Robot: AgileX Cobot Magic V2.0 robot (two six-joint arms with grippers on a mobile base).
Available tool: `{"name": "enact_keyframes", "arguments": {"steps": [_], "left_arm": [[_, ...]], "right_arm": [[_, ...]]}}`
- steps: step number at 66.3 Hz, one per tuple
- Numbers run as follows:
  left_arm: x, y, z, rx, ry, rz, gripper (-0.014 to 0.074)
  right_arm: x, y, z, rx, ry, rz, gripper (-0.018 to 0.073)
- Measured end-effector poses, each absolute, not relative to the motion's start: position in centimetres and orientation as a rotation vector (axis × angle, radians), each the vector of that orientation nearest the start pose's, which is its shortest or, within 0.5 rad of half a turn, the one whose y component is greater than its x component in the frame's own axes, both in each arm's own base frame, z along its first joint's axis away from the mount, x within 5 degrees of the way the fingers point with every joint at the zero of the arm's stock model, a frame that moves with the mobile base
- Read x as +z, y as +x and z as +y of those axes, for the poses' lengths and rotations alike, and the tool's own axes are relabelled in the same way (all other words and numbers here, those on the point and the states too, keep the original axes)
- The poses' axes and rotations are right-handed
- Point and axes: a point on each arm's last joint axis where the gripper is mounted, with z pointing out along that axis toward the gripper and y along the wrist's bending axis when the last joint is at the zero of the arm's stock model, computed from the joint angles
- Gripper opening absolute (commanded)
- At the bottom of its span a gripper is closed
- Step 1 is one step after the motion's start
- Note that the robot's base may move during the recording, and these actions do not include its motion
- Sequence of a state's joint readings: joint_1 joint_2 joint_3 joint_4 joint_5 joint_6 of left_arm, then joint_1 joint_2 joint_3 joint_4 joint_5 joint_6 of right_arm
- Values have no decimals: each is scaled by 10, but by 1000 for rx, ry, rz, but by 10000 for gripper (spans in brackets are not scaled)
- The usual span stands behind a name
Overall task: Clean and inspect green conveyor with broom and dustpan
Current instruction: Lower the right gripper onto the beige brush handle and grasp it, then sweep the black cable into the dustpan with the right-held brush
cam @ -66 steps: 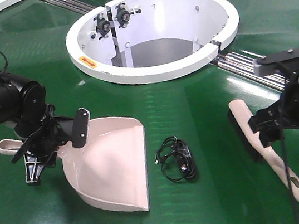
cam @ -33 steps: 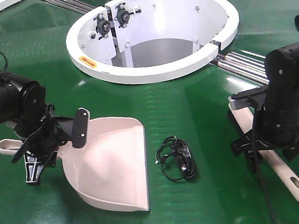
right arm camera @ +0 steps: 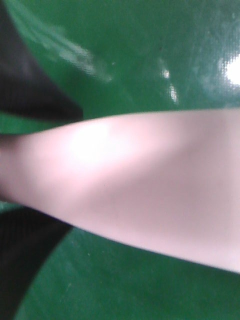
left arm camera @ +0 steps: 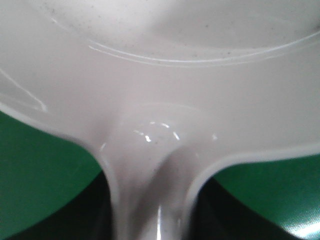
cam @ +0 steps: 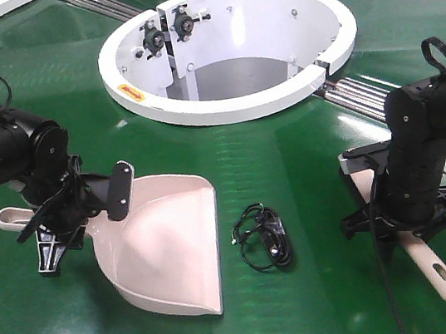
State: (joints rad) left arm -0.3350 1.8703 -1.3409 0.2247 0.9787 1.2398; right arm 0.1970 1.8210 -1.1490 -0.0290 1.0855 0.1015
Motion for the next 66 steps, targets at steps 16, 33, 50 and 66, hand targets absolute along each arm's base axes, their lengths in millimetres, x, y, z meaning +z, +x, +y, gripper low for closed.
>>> {"name": "enact_keyframes", "arguments": {"steps": [16, 33, 50, 66], "left_arm": [[206, 355, -106, -382, -2365, -2107, -7], [206, 355, -106, -382, -2365, -2107, -7], [206, 355, -106, -382, -2365, -2107, -7], [206, 355, -106, -382, -2365, -2107, -7]], "right_arm": [[180, 314, 59, -89, -185, 3214, -11], [209, 307, 56, -81, -184, 3123, -10], [249, 290, 54, -43, -163, 3008, -6], [247, 256, 69, 15, -235, 3083, -5]]}}
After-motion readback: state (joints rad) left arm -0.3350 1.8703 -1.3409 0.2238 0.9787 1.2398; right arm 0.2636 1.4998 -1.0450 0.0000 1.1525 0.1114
